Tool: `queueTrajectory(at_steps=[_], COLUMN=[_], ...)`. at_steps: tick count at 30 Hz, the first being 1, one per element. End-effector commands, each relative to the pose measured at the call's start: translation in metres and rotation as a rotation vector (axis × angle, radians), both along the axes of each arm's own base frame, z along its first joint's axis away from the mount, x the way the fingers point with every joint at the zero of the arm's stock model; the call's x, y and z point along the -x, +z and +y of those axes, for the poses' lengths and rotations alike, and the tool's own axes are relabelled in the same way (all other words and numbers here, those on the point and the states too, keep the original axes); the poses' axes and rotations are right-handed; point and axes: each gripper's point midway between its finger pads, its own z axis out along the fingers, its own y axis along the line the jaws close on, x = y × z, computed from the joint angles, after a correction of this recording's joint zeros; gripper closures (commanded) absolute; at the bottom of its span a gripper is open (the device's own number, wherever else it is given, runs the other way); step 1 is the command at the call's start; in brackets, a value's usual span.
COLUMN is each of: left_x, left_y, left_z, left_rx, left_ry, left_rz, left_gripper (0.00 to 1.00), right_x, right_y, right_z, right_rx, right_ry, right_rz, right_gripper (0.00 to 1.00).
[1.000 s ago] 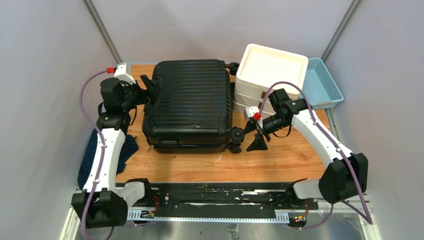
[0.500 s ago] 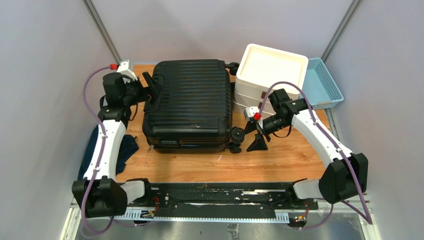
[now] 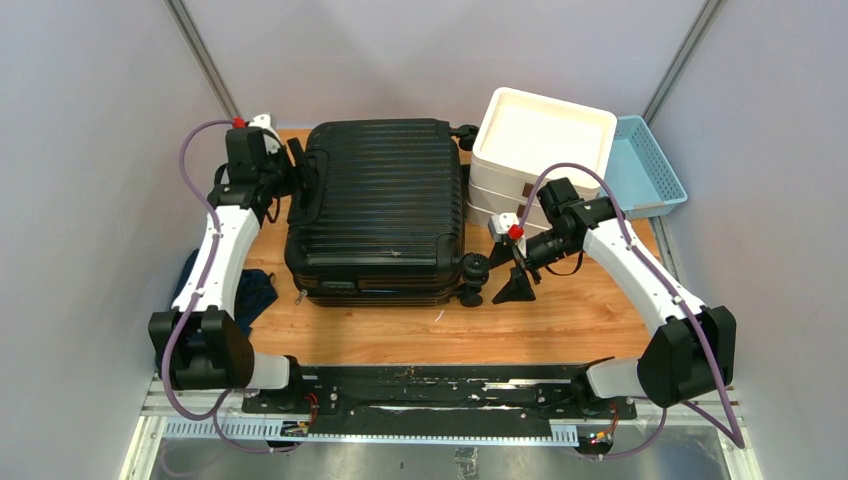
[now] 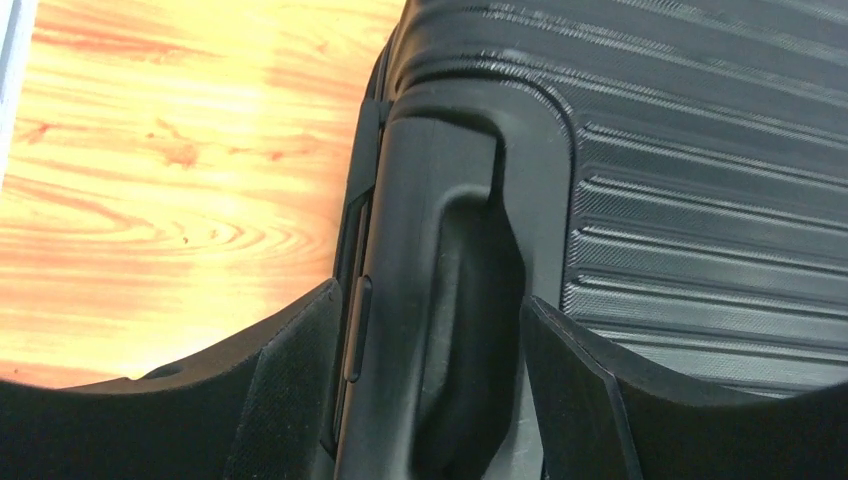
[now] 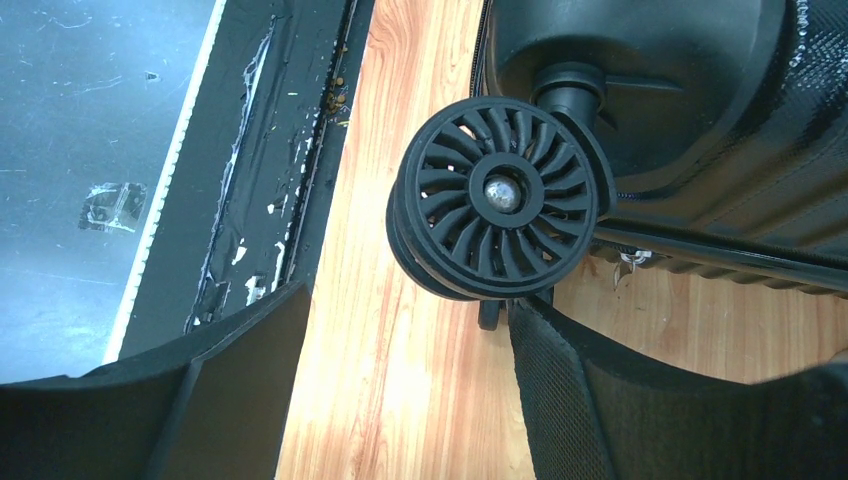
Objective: Open, take out, and arrange the luggage
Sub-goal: Adjust the luggage at the center of the board.
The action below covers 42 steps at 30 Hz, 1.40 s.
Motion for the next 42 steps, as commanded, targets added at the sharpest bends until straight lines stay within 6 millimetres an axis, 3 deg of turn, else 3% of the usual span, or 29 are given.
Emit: queueTrajectory(at_steps=[1, 5, 12, 16, 18, 25, 31, 37, 39, 42], left_x=[0.006, 0.012, 0.017, 0.030, 0.037, 0.060, 0.077, 0.094, 0.097, 0.100], left_y=[-0.009, -0.020, -0.036, -0.043, -0.042, -0.032, -0.021, -0.018, -0.019, -0.023], left_z=[0.011, 0.021, 0.014, 0.011, 0.008, 0.002, -0.007, -0.011, -0.014, -0.015], left_rx=[-0.103, -0.142, -0.095, -0.059, -0.027, 0.106, 0.177, 0.230, 0.238, 0.231], left_ry=[0.046, 0.089, 0.079, 0.090, 0.110, 0.184, 0.181, 0.185, 0.177, 0.162], left_rz=[0.051, 0.062, 0.106, 0.111, 0.085, -0.026, -0.081, -0.127, -0.128, -0.117], left_gripper=[0.32, 0.47, 0.73, 0.94, 0.98, 1.00, 1.00, 1.00, 1.00, 1.00], right_x=[0.009, 0.009, 0.008, 0.005, -0.001, -0.015, -0.006, 0.030, 0.033, 0.027], right_y=[0.005, 0.005, 0.007, 0.011, 0.014, 0.036, 0.058, 0.038, 0.026, 0.008], right_z=[-0.001, 0.000, -0.001, -0.003, -0.006, -0.019, -0.006, 0.029, 0.040, 0.052], right_rx=[-0.036, -0.035, -0.037, -0.037, -0.031, -0.045, -0.089, 0.068, 0.108, 0.186], right_ry=[0.006, 0.007, 0.002, -0.017, -0.045, -0.132, -0.108, 0.067, 0.090, 0.073], right_rz=[0.029, 0.031, 0.025, 0.023, 0.019, -0.027, 0.002, -0.005, -0.018, -0.050], right_gripper=[0.24, 0.24, 0.24, 0.24, 0.25, 0.25, 0.31, 0.59, 0.69, 0.76])
